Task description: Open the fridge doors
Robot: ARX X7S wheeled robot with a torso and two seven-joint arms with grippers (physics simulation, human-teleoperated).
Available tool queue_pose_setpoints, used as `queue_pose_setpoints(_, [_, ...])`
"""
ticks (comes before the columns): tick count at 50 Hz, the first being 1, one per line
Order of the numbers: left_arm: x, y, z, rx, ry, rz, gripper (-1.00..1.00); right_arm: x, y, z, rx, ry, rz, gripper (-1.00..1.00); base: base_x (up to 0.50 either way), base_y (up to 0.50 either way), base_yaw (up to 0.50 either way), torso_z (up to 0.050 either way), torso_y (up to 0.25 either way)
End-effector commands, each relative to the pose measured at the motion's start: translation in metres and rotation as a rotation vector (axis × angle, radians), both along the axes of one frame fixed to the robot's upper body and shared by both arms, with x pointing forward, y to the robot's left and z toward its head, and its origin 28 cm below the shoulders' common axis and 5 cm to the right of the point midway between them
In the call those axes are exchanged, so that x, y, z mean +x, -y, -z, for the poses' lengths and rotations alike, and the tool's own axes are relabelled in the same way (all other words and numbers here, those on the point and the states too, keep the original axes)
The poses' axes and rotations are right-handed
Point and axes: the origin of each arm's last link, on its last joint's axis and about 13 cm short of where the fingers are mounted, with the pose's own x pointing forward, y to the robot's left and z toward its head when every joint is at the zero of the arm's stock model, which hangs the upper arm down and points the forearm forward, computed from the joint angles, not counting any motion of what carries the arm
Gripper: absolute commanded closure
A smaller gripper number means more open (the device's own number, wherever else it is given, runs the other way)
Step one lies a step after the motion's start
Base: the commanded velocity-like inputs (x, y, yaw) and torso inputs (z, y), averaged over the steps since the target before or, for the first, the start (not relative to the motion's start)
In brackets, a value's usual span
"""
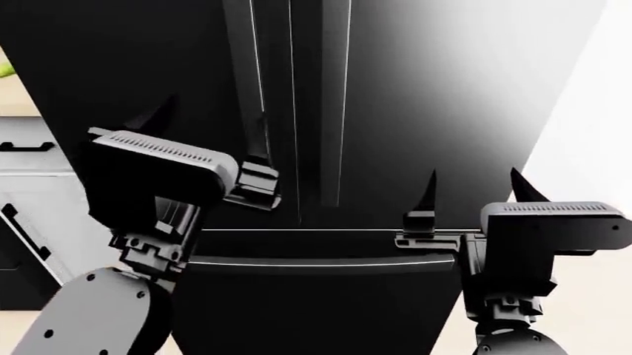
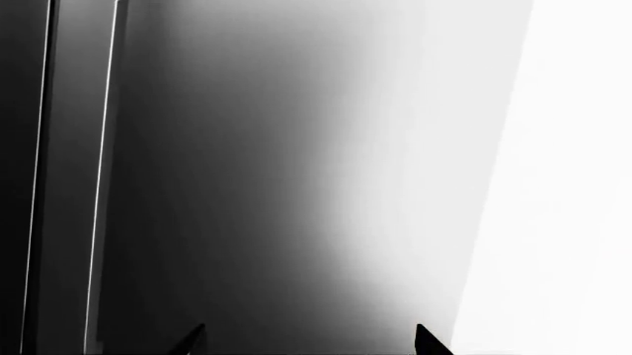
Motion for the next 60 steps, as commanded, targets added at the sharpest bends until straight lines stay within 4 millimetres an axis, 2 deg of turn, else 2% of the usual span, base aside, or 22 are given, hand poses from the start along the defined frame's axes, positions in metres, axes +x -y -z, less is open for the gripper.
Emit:
queue_pose_setpoints(1, [0.02,0.015,-0.015,-0.061,-0.103,0.068,-1.0,0.0,0.002,0.0,0.007,-0.003,0.006,-1.0,0.0,0.0,0.0,0.0,0.0])
queue_pose_setpoints(5, [0.034,0.018,-0.013,-0.042,-0.079,-0.022,-1.0,0.001,0.002,0.003,0.006,-0.008,0.007,-1.0,0.0,0.0,0.0,0.0,0.0])
queue_pose_setpoints(9, [0.049,0.021,-0.016,-0.111,-0.156,-0.014,-1.0,0.001,0.002,0.004,0.013,-0.007,0.003,-1.0,0.0,0.0,0.0,0.0,0.0])
queue_pose_setpoints(10, [0.055,0.021,-0.018,-0.144,-0.22,0.013,-1.0,0.001,0.002,0.003,0.011,-0.009,0.001,-1.0,0.0,0.0,0.0,0.0,0.0])
queue_pose_setpoints(11, [0.055,0.021,-0.019,-0.144,-0.22,0.013,-1.0,0.001,0.002,0.003,0.011,-0.009,0.001,-1.0,0.0,0.0,0.0,0.0,0.0])
queue_pose_setpoints(12, [0.063,0.021,-0.019,-0.141,-0.21,-0.01,-1.0,0.001,0.001,0.004,0.003,-0.014,-0.005,-1.0,0.0,0.0,0.0,0.0,0.0])
queue_pose_setpoints(17, [0.071,0.022,-0.018,-0.129,-0.186,-0.054,-1.0,0.002,0.001,0.005,0.008,-0.015,-0.008,-1.0,0.0,0.0,0.0,0.0,0.0])
queue_pose_setpoints(20, [0.085,0.025,-0.019,-0.157,-0.226,-0.069,-1.0,0.002,0.0,0.003,-0.005,-0.014,-0.012,-1.0,0.0,0.0,0.0,0.0,0.0])
queue_pose_setpoints(28, [0.103,0.028,-0.022,-0.191,-0.269,-0.073,-1.0,0.001,0.001,0.003,-0.005,-0.012,-0.014,-1.0,0.0,0.0,0.0,0.0,0.0])
queue_pose_setpoints(50, [0.137,0.033,-0.025,-0.174,-0.285,-0.128,-1.0,0.0,0.003,0.006,0.004,-0.016,-0.002,-1.0,0.0,0.0,0.0,0.0,0.0])
queue_pose_setpoints(60, [0.145,0.036,-0.027,-0.166,-0.3,-0.138,-1.0,0.0,0.004,0.007,0.005,-0.02,-0.003,-1.0,0.0,0.0,0.0,0.0,0.0])
